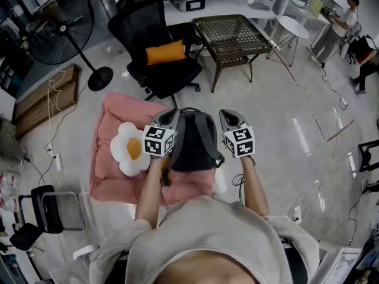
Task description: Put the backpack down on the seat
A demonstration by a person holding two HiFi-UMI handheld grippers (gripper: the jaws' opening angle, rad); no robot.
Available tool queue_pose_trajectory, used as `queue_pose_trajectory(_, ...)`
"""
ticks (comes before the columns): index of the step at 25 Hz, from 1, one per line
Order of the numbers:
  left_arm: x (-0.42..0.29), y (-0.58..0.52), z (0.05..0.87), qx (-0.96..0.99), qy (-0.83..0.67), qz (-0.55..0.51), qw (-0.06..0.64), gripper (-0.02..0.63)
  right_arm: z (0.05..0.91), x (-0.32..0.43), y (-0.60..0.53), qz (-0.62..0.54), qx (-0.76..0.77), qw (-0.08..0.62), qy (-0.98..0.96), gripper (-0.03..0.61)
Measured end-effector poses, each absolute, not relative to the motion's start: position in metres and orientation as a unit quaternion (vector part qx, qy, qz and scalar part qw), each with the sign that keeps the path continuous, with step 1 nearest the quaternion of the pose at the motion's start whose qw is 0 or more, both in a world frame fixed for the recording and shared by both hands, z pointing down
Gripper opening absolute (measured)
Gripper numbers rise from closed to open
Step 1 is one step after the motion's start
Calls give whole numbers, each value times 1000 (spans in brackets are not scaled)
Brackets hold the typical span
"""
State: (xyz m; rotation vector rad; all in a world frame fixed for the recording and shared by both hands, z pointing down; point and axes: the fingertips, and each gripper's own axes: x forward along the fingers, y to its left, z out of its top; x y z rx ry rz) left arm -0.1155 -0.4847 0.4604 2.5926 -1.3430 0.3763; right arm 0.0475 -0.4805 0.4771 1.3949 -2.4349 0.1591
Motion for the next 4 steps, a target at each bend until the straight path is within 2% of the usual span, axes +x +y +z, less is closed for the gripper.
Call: queue_pose_trajectory(4,-116,-487,462,876,-454,130,100,20,480,46,-482,57,489,167,-854,-3)
